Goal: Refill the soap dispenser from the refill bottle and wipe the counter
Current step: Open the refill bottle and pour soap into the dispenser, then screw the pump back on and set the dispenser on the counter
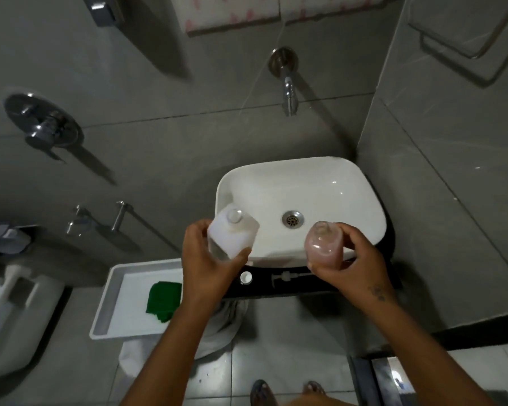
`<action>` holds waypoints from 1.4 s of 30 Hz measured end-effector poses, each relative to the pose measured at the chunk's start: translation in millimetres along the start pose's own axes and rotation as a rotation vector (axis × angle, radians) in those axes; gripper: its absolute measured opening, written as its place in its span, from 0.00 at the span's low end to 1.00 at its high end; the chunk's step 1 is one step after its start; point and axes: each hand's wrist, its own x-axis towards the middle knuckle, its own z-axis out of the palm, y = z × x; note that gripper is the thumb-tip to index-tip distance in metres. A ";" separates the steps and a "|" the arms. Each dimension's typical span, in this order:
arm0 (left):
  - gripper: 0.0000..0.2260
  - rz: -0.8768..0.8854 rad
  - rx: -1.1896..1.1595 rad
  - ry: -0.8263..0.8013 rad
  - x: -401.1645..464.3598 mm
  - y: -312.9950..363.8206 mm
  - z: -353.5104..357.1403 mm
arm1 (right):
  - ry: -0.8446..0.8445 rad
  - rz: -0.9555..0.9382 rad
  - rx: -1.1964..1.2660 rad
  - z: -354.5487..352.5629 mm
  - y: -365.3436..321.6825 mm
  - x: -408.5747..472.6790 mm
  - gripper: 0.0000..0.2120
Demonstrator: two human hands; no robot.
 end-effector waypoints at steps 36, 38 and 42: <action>0.34 -0.084 0.208 -0.094 -134.1 -90.9 66.8 | 0.024 0.123 0.134 5.7 49.0 -8.0 0.34; 0.27 0.109 0.281 -0.310 -138.0 -91.7 88.2 | 0.012 0.123 0.140 3.0 52.6 -10.8 0.34; 0.26 0.312 0.580 -0.517 -94.1 -104.9 136.9 | 0.042 0.106 0.153 -2.1 59.4 -16.5 0.34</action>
